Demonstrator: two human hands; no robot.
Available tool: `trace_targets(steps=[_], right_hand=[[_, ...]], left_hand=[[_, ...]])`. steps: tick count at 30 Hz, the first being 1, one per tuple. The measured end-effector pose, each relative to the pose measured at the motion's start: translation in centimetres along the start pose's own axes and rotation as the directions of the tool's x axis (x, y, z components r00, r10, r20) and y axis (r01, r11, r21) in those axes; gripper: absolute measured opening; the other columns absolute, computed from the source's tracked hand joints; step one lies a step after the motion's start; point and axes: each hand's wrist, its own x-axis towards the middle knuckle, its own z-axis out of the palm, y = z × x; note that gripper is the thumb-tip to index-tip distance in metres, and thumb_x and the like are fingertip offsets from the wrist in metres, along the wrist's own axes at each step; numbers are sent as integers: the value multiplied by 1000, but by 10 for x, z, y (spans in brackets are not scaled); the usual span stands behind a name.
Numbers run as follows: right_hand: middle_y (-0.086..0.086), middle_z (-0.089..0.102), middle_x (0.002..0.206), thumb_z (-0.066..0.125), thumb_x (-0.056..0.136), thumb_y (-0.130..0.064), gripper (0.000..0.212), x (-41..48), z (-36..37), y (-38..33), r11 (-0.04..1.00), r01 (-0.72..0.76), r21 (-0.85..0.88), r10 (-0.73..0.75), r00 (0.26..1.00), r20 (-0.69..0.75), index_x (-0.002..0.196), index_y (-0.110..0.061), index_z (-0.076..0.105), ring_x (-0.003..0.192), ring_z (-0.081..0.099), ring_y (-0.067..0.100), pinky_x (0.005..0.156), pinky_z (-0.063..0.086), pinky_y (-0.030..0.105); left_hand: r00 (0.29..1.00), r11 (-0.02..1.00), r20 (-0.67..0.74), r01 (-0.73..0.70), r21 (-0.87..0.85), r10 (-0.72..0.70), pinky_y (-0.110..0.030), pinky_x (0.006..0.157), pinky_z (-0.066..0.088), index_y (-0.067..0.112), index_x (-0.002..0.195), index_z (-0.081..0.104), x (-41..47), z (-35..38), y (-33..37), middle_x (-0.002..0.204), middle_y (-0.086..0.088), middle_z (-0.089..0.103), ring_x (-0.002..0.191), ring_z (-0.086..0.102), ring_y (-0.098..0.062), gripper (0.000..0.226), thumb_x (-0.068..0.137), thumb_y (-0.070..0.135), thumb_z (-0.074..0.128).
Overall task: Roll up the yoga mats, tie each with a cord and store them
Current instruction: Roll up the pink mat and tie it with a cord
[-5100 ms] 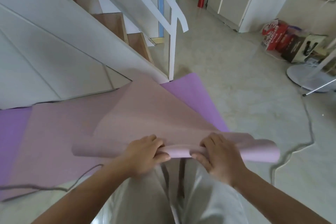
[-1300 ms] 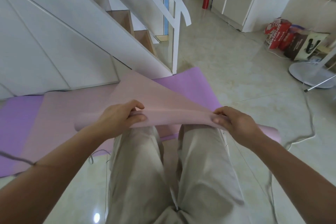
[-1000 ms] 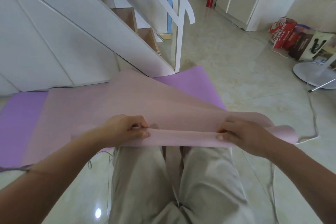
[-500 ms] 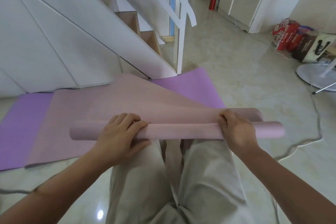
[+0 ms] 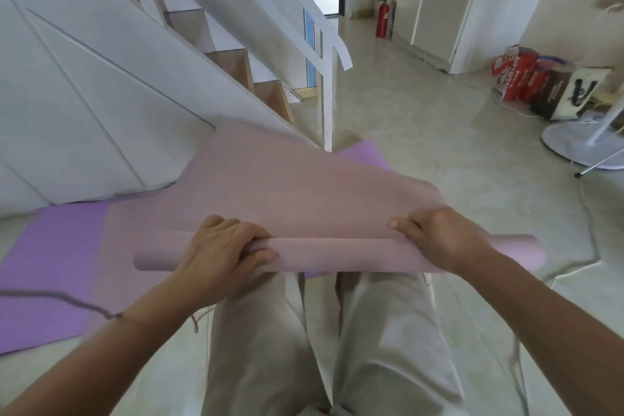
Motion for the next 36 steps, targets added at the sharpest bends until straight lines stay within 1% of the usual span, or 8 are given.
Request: trace_targets(steps=[6,11,15,20,23,27,32,36], right_hand=[[5,58,95,36,99,-58,47,0,14,-15,990,-120,-77,126,990,68,75,-22,57,104,60,30,83,43,38],[8,64,72,32,100,-55,57,-26,33,-15,989,70,-133,-124,883,-452,77,-14,64,66,62,32,53,48,36],[8,60,82,34,100,-53,55,-40,58,-13,966,188,-175,-254,801,-542,83,-13,67,75,58,33,64,47,39],[2,56,80,14,99,-64,74,-10,39,-18,966,215,-141,-255,873,-416,75,-18,66,76,62,29,48,48,34],[-8,51,77,-4,89,-73,77,7,22,-26,965,205,-167,-233,957,-173,77,-26,57,84,63,22,63,44,32],[-8,56,75,20,92,-70,50,31,17,-29,988,110,-106,-107,994,29,86,-27,43,85,60,22,72,38,35],[4,58,83,22,97,-67,60,46,20,-33,954,-49,-294,22,995,-93,84,-18,55,91,59,28,67,36,33],[10,55,81,25,99,-63,71,20,43,-23,955,135,-265,-224,914,-340,82,-12,72,75,55,33,58,48,38]], left_hand=[[990,997,122,64,36,-68,-32,69,43,31,100,68,7,-3,-6,90,15,71,82,61,-18,69,89,78,18],[965,991,229,135,-9,-129,-27,74,35,38,107,63,22,-26,-8,98,24,61,94,55,-9,90,72,94,2],[945,982,277,186,-14,-175,-30,75,37,45,106,61,28,-27,-15,104,22,41,89,50,-4,86,67,97,4],[897,969,397,238,-64,-194,-29,83,40,42,103,63,40,-23,-27,99,16,53,93,54,-4,85,63,98,13],[883,955,404,289,-65,-239,-27,76,36,38,91,50,43,-17,-30,92,15,57,82,52,-6,56,68,81,23],[945,987,294,156,-33,-140,-32,71,40,32,88,52,16,4,-34,90,15,53,84,54,-13,71,76,92,16],[996,986,88,-3,167,-12,-37,69,41,22,95,71,11,29,-31,94,-1,58,82,53,-27,70,82,83,38],[920,980,343,198,4,-187,-36,79,45,31,103,66,39,19,-38,96,10,55,94,55,-18,95,65,100,14]])
